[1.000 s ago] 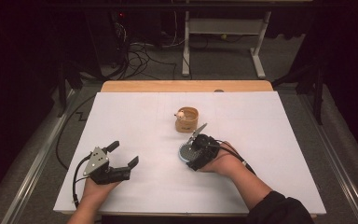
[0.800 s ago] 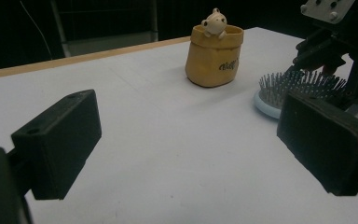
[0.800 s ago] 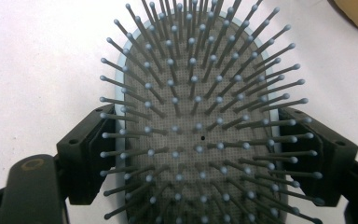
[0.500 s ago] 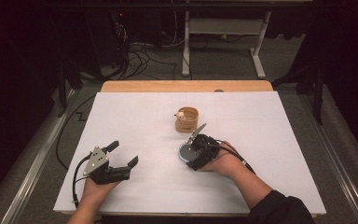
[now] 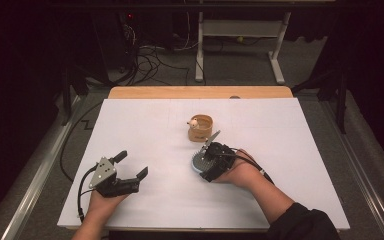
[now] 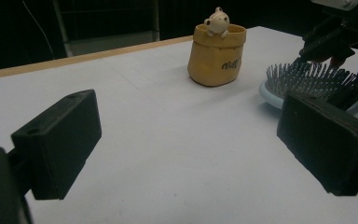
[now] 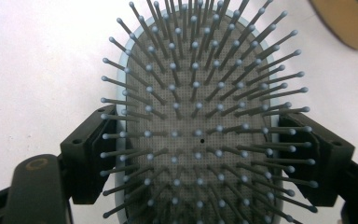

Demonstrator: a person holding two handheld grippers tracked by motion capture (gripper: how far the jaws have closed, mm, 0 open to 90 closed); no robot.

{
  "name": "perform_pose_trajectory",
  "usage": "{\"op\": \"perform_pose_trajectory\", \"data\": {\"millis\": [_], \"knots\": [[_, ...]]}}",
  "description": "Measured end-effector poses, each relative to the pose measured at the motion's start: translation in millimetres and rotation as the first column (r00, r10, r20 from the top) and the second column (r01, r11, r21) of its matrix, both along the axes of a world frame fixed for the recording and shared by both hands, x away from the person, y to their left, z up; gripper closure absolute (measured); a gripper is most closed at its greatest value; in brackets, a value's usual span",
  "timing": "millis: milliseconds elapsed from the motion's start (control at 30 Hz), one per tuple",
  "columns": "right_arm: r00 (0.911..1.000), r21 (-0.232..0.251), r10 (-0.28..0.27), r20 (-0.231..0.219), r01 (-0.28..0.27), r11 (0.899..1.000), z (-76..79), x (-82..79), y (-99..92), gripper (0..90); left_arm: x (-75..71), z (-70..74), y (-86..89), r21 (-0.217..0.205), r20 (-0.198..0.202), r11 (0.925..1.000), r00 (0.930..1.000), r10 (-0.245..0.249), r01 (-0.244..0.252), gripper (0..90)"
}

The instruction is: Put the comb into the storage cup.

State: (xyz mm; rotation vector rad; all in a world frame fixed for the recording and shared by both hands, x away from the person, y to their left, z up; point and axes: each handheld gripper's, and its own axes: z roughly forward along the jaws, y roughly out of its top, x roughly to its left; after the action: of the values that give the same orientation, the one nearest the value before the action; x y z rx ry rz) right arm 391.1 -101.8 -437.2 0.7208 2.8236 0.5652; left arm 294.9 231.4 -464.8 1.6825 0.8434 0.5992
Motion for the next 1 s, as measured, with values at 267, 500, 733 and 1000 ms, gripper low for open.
{"op": "perform_pose_trajectory", "data": {"millis": [267, 500, 733, 1000], "knots": [[0.9994, 0.038, -0.016, 0.029, 0.015, 0.999, 12.9, -4.7, -8.7, 20.7, 0.5, -0.2, -0.2, -0.001, -0.004, 1.0, 1.0, 0.0, 0.0, 7.2], [0.9979, 0.058, -0.041, 0.051, 0.038, 0.998, 23.5, -9.8, -22.0, 20.7, 0.4, -0.3, -0.4, -0.001, -0.005, 1.0, 1.0, -0.001, 0.001, 7.2], [0.9961, 0.062, -0.067, 0.058, 0.063, 0.996, 28.3, -15.5, -39.5, 20.6, 0.4, -0.3, -0.6, 0.003, -0.006, 1.0, 1.0, 0.001, -0.001, 7.2], [0.9936, 0.057, -0.096, 0.06, 0.092, 0.994, 29.3, -22.1, -62.2, 20.6, 0.6, -0.6, -1.7, 0.003, -0.006, 1.0, 1.0, -0.001, 0.001, 7.1]]}}
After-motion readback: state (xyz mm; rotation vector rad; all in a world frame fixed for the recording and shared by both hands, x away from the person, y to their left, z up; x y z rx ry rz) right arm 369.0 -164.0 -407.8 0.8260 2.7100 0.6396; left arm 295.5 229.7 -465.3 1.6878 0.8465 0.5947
